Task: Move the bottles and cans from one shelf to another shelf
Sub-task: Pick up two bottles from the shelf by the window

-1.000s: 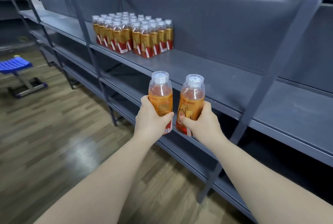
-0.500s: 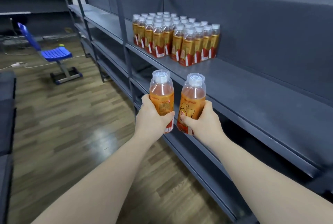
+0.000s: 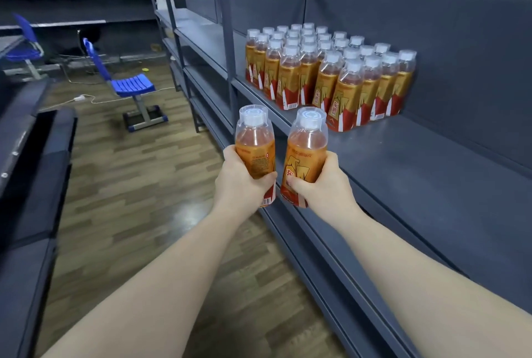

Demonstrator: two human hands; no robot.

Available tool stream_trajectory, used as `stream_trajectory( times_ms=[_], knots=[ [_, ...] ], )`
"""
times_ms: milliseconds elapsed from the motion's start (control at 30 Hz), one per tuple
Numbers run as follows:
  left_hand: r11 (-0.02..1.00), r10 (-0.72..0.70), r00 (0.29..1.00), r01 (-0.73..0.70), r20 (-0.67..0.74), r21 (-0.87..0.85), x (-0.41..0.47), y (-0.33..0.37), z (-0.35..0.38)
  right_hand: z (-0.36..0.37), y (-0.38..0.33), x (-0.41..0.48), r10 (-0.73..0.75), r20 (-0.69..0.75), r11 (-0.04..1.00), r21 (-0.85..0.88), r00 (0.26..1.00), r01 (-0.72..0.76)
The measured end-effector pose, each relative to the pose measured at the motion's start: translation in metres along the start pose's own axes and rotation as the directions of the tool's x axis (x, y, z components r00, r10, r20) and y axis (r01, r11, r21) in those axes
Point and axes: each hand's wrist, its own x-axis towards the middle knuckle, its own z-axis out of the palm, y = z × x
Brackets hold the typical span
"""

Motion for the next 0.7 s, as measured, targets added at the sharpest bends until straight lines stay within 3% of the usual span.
stream_trajectory(
  times_ms=[367, 700],
  knots=[
    [0.997, 0.082, 0.990, -0.082, 0.117, -0.002, 0.121, -0.022, -0.003, 0.040, -0.023, 0.087, 0.083, -0.124, 0.997, 0.020, 0.989, -0.081],
    [0.989, 0.149, 0.957, -0.143, 0.250, -0.042, 0.193, -0.023, 0.018, 0.046, -0.023, 0.134, 0.183, -0.323, 0.982, 0.008, 0.929, -0.191]
  ],
)
